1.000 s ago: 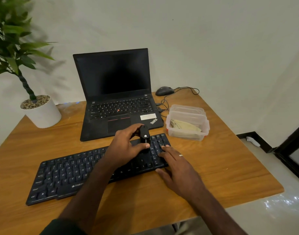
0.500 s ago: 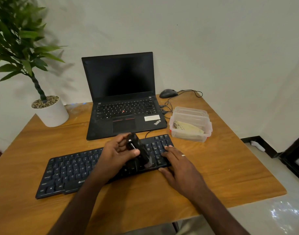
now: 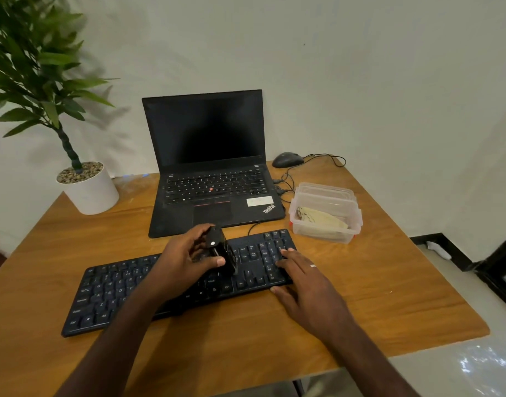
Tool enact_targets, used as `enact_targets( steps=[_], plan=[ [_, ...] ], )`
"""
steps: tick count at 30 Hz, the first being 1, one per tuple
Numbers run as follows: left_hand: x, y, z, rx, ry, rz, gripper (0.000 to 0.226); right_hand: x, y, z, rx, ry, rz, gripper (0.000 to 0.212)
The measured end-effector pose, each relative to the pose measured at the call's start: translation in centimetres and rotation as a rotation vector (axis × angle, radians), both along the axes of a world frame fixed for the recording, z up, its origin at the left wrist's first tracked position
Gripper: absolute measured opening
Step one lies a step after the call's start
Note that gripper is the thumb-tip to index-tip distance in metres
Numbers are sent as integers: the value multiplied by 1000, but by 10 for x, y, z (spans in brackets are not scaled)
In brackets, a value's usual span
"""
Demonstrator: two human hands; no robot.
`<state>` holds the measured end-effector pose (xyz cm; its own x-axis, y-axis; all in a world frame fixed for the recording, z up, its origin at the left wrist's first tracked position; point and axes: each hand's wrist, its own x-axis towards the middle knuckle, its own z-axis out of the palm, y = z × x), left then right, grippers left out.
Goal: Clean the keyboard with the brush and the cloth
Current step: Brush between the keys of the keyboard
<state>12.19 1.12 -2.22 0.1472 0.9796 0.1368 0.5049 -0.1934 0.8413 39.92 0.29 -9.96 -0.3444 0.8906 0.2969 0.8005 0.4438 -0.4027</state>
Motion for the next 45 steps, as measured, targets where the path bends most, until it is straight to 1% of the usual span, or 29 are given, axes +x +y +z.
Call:
enact_targets(
  steps=[6, 8, 11, 14, 16, 18, 20, 22, 24, 26, 29, 33, 36, 39, 40, 41, 42, 44, 45],
  plan=[
    [11, -31, -1, 30, -3, -100, 58, 0, 0, -3, 25, 40, 15, 53],
    [16, -32, -2, 5, -89, -101, 58, 0, -1, -1, 16, 41, 13, 53],
    [29, -29, -5, 2, -238, -11, 57, 2, -4, 5, -10, 68, 29, 54],
    [46, -23, -8, 11, -302, 3, 55, 7, -7, 11, -51, 203, 3, 56],
    [51, -20, -6, 42, -297, -1, 55, 12, -8, 13, -39, 330, -34, 51],
    [47, -13, -1, 65, -306, 36, 54, 13, -8, 15, -50, 406, -64, 46],
    [37, 0, 7, 84, -340, 113, 54, 10, -8, 15, -59, 353, -55, 45],
    [29, 17, 15, 112, -334, 175, 55, 7, -7, 11, -53, 205, -23, 50],
    [32, 33, 21, 108, -332, 176, 56, 5, -5, 9, -56, 141, -14, 54],
    [49, 44, 23, 70, -320, 117, 55, 7, -5, 12, -43, 221, -34, 48],
    [88, 52, 18, 10, -321, -23, 54, 23, -6, 17, 54, 426, -118, 23],
    [133, 48, 1, -19, -292, -204, 53, 67, -3, 19, 96, 470, -296, 11],
    [159, 46, -15, -93, -227, -329, 55, 99, 3, 22, 84, 467, -415, 12],
    [175, 49, -21, -187, -193, -421, 54, 115, 8, 23, 77, 451, -457, 12],
    [177, 52, -23, -197, -151, -433, 53, 117, 9, 22, 68, 445, -459, 12],
    [177, 56, -25, -182, -73, -447, 53, 118, 10, 21, 63, 441, -454, 12],
    [176, 61, -28, -142, 51, -463, 54, 119, 11, 20, 64, 436, -448, 13],
    [175, 69, -35, -43, 361, -490, 60, 118, 13, 19, 87, 425, -435, 15],
    [175, 72, -37, 15, 486, -492, 63, 117, 14, 19, 95, 425, -431, 15]
  ],
)
